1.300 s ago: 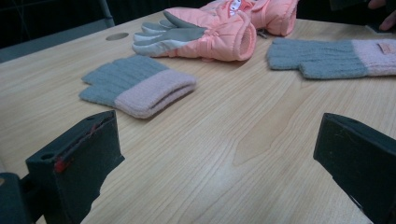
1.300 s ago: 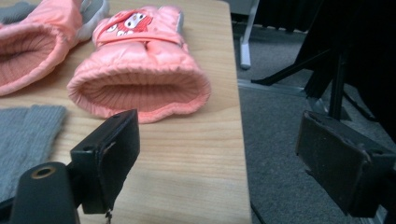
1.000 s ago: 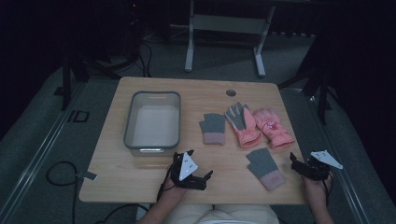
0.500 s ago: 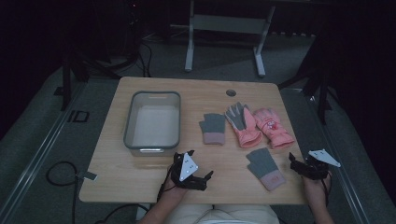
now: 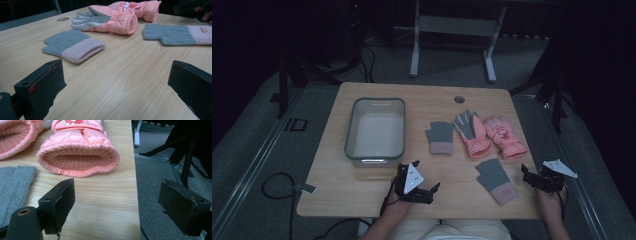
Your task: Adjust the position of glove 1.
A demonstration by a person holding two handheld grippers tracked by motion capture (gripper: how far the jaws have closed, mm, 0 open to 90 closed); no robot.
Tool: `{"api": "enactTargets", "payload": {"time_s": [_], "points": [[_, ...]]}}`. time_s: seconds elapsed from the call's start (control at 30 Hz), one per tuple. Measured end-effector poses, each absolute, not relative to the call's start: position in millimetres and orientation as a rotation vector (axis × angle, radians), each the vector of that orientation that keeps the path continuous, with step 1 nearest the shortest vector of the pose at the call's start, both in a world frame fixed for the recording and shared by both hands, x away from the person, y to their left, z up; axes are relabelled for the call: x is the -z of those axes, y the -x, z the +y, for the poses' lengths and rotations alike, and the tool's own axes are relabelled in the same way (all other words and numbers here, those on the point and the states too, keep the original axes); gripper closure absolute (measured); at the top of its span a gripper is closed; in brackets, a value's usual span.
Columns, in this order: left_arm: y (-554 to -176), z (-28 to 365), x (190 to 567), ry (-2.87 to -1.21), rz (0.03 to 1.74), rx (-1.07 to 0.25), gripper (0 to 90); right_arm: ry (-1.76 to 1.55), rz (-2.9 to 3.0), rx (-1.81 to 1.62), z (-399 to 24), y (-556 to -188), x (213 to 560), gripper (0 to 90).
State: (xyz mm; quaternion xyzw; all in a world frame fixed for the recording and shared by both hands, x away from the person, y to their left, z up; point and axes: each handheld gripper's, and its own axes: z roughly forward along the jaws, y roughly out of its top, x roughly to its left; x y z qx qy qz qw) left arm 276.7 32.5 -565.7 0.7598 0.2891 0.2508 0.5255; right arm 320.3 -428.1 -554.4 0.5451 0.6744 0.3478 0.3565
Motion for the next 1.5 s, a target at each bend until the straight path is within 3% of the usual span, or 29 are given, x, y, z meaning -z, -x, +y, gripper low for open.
{"api": "enactTargets", "payload": {"time_s": [0.9, 1.5], "points": [[-277, 33, 566, -1.816, 0.692, -0.589, 0.1, -1.427, 1.760, -0.937, -415, -336, 505, 13.1], [-275, 31, 566, -1.829, 0.682, -0.622, 0.1, -1.327, 1.753, -0.963, -369, -364, 462, 12.9]]}}
